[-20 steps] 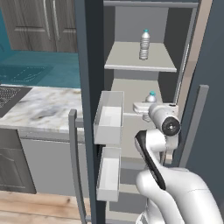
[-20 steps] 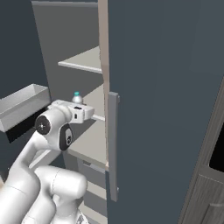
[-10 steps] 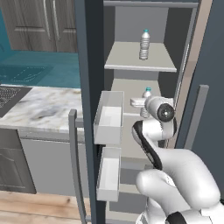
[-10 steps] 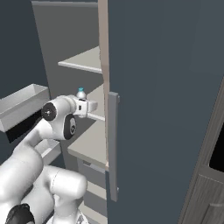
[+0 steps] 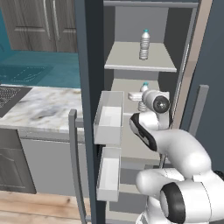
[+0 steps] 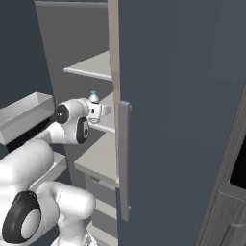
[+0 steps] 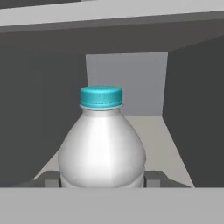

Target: Take the bottled waters from the counter and place them in the freezer to freeze. Close the freezer door after placing the bottles.

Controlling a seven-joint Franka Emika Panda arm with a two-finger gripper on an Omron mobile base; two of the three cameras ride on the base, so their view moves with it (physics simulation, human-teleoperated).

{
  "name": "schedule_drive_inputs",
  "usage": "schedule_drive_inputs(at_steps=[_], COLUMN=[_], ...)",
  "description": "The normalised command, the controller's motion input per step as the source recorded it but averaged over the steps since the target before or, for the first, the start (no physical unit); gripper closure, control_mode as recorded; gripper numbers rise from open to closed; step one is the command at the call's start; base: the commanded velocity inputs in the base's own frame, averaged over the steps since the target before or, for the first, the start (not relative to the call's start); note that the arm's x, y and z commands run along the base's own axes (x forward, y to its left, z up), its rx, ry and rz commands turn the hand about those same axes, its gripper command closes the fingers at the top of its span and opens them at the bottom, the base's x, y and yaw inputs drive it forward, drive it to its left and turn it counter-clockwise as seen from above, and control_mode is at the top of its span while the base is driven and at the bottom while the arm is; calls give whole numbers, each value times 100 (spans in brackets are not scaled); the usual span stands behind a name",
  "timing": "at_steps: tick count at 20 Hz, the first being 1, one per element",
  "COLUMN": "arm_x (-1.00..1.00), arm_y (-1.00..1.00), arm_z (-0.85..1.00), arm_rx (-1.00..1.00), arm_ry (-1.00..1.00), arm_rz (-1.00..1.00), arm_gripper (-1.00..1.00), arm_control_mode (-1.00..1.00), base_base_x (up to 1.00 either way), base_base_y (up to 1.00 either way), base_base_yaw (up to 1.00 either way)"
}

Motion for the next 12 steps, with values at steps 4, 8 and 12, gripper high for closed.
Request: schedule_drive_inputs(at_steps=[4, 8, 12], arm_x=[17, 12, 8], arm_y=[-7, -1, -1], arm_z=[0, -6, -11], arm_rx=[0, 0, 0], arm_ry=[-17, -19, -13], arm_rz=[0, 0, 0], arm_gripper=[100, 100, 100], arm_control_mode=[-100, -100, -100], base_base_x=[0, 0, 0], base_base_y=[0, 0, 0], base_base_yaw=[0, 0, 0])
